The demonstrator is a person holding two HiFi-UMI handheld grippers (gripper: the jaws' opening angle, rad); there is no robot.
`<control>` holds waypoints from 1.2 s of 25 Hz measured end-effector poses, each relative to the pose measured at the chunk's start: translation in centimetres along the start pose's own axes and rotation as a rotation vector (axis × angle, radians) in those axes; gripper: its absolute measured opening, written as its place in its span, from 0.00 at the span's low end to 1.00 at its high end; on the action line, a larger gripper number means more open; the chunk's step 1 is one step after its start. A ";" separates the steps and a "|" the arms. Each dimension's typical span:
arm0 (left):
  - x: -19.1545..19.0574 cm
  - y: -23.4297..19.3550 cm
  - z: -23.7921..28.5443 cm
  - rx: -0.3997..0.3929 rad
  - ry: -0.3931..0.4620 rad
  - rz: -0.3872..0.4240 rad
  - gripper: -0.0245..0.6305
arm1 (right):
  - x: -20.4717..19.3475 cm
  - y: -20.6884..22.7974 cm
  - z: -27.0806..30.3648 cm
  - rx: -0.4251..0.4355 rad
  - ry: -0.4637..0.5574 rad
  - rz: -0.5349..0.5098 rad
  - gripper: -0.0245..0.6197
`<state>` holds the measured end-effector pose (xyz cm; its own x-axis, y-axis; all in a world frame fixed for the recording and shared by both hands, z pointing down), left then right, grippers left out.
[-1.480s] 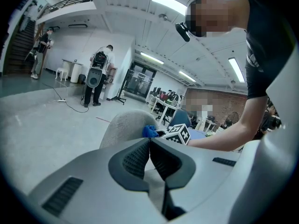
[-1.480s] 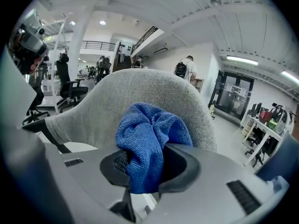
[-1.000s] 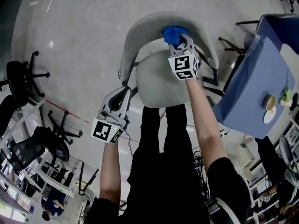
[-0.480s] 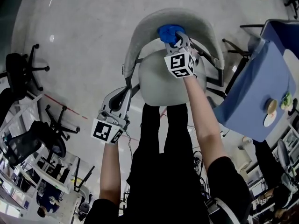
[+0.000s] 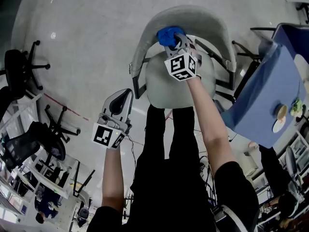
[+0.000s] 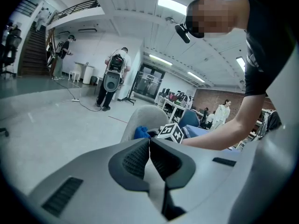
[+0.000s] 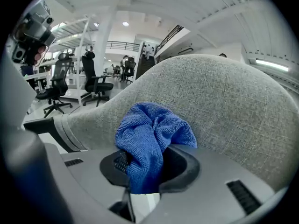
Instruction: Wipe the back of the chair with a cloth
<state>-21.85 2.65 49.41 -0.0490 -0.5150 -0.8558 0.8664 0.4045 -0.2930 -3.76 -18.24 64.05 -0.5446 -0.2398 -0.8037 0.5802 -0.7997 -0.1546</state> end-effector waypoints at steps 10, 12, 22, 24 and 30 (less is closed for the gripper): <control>-1.9 -0.7 -0.4 0.008 -0.001 -0.008 0.07 | -0.5 -3.0 1.2 0.100 0.020 -0.033 0.24; -2.4 -0.8 -0.3 0.008 -0.002 -0.012 0.07 | -0.7 -3.8 1.5 0.115 0.021 -0.042 0.24; -3.8 -0.9 -0.8 -0.005 -0.016 0.003 0.07 | -2.3 -8.1 1.9 0.200 0.022 -0.080 0.24; -4.0 -1.0 -0.9 -0.007 -0.019 0.005 0.07 | -2.6 -9.1 1.9 0.222 0.021 -0.086 0.24; -4.7 -1.2 -1.0 -0.016 -0.027 0.020 0.07 | -3.3 -11.9 1.7 0.285 0.017 -0.149 0.24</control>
<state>-23.16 5.38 53.36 -0.0178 -0.5269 -0.8498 0.8588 0.4272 -0.2828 -9.91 -8.89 69.54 -0.5990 -0.1009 -0.7944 0.3006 -0.9478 -0.1063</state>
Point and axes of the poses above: the fingertips, and each gripper's own axes: z forward along the fingers, y to its right, x out of its top, the point moved 9 cm from there along -z, backward along the fingers, and after that the axes turned 4 degrees about z, right-handed, at the moved point
